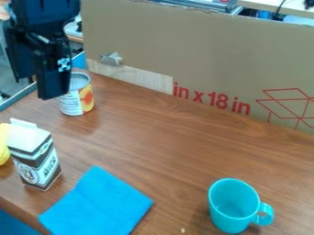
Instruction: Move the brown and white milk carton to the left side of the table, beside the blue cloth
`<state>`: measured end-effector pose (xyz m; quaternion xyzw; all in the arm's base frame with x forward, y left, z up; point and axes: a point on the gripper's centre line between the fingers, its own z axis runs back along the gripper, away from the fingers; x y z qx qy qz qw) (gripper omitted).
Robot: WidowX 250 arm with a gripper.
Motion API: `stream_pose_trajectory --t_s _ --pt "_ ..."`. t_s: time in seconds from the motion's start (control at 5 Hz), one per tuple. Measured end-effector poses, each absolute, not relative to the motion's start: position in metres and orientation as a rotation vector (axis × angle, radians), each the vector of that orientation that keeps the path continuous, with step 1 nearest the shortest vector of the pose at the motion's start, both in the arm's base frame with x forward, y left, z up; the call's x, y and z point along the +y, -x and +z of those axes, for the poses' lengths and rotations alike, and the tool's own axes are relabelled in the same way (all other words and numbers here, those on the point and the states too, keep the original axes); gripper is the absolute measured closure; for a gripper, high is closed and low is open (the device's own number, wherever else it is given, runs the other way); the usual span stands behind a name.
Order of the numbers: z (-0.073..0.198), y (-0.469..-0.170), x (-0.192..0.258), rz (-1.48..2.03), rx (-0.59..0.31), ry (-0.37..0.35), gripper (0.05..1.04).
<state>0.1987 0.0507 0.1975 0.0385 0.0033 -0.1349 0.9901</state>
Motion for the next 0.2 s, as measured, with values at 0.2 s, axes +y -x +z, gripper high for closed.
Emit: stream_pose_trajectory --t_s 0.2 --pt "0.1978 -0.1972 0.0469 -0.301 0.018 -0.073 0.075"
